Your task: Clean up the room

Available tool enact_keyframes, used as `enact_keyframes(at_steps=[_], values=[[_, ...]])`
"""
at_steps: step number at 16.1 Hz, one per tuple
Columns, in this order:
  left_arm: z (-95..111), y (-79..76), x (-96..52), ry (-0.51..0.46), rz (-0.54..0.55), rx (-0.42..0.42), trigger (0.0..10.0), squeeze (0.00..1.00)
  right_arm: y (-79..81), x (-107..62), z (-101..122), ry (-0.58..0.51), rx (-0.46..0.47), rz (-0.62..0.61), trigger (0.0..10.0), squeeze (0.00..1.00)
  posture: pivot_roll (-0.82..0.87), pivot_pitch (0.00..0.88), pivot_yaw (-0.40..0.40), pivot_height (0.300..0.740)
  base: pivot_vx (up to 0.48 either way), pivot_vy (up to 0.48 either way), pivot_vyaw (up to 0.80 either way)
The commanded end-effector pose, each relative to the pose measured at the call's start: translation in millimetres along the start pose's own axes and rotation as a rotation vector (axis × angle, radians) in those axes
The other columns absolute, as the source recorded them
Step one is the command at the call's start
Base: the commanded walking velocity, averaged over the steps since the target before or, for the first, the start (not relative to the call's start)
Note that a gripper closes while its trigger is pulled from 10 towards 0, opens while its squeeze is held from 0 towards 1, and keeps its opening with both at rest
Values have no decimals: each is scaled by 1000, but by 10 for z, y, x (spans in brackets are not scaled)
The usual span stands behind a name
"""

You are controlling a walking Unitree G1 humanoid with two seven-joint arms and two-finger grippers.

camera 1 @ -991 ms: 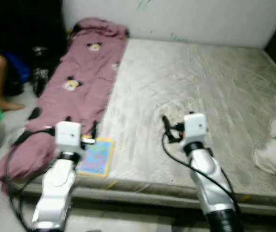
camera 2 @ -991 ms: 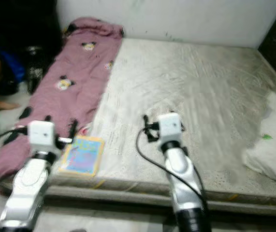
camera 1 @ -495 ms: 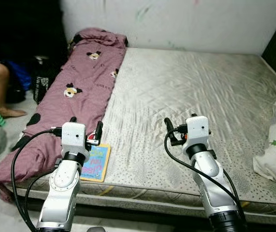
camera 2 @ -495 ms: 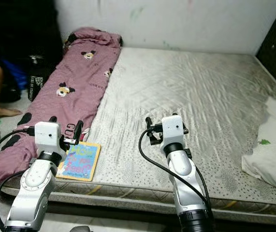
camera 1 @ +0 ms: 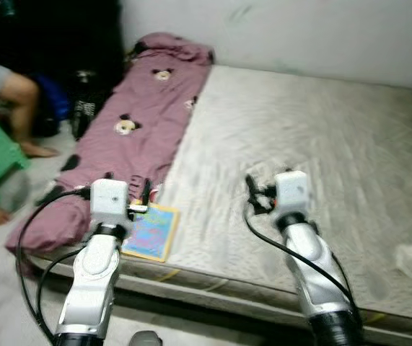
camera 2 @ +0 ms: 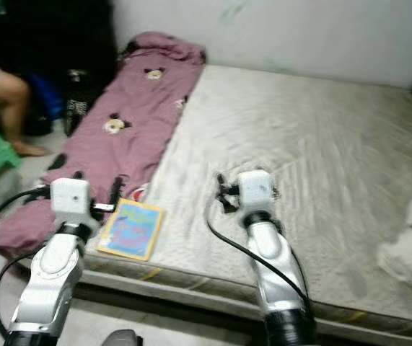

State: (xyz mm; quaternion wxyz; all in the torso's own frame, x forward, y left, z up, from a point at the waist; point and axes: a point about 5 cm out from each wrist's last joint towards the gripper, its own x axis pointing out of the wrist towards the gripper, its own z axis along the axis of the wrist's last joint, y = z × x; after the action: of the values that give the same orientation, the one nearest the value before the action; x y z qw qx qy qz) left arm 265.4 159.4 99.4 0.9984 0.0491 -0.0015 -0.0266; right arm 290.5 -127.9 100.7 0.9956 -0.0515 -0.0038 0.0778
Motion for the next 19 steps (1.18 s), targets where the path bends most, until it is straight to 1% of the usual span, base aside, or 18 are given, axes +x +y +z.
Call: enact_keyframes(at_steps=[1, 4, 6, 7, 11, 14, 18, 19], values=[[16, -34, 22, -7, -11, -5, 10000, 0, -69, 2, -3, -2, -4, -24, 10000, 0, 37, 0, -16, 740, 0, 0, 0], [28, -60, 47, -10, -17, -9, 10000, 0, -81, 16, 5, -9, -2, -32, 10000, 0, 31, 0, -8, 740, 0, 0, 0], [28, -59, 48, -10, -11, -12, 10000, 0, -75, 22, 4, -10, -2, -27, 10000, 0, 36, 0, -16, 740, 0, 0, 0], [30, -61, 42, -11, 2, -17, 10000, 0, -69, 36, 4, -9, -3, -11, 10000, 0, 49, 0, -38, 740, 0, 0, 0], [30, -34, 2, -15, 52, -33, 10000, 0, -9, 90, 8, -4, -12, 45, 10000, 0, 71, 0, -75, 740, 0, 0, 0], [27, -35, -6, -13, 55, -36, 10000, 0, 4, 93, 8, -5, -13, 51, 10000, 0, 68, 0, -73, 740, 0, 0, 0], [17, -63, 15, -3, 17, -43, 10000, 0, -10, 63, -5, -3, -7, 35, 10000, 0, 48, 0, -50, 740, 0, 0, 0], [20, -68, 17, -4, 9, -44, 10000, 0, -7, 57, -10, -3, -10, 33, 10000, 0, 46, 0, -47, 740, 0, -307, 0]])
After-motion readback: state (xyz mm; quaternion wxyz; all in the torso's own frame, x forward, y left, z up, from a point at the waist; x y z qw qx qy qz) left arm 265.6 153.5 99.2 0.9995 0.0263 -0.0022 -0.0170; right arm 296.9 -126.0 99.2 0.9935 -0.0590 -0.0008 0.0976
